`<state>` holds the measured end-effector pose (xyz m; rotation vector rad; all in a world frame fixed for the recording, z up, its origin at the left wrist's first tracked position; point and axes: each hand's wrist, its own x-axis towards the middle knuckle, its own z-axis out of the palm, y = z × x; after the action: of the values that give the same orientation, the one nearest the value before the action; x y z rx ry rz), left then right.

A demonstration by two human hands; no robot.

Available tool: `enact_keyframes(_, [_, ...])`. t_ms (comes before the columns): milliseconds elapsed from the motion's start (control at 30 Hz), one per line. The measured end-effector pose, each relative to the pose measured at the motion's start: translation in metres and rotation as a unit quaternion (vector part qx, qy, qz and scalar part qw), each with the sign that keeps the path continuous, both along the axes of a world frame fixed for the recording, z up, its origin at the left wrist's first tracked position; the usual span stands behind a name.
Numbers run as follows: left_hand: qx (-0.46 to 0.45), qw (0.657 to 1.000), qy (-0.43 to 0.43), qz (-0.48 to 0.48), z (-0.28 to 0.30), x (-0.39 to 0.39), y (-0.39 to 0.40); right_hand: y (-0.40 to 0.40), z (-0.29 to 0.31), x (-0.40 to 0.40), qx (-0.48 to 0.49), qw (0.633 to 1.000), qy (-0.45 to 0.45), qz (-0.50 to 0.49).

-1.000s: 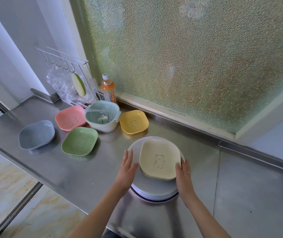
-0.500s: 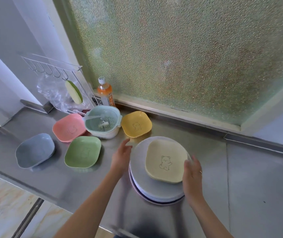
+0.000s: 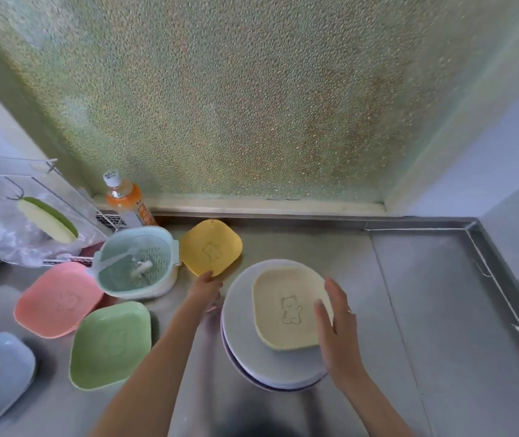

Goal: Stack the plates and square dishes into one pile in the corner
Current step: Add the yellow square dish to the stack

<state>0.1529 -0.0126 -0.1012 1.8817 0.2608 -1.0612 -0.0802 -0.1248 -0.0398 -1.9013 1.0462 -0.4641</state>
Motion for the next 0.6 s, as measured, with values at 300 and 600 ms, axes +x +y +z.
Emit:
enact_keyframes(300, [0.097, 0.902, -0.401, -0.132, 0.043, -0.005, 0.022, 0.022, 0.001, 0.021, -0.082, 0.996, 0.01, -0.026])
enact_keyframes(600, [-0.019, 0.843, -0.521, -0.13, 0.096, -0.057, 0.027, 0.026, 0.012, 0.026, -0.187, 0.982, -0.035, -0.014])
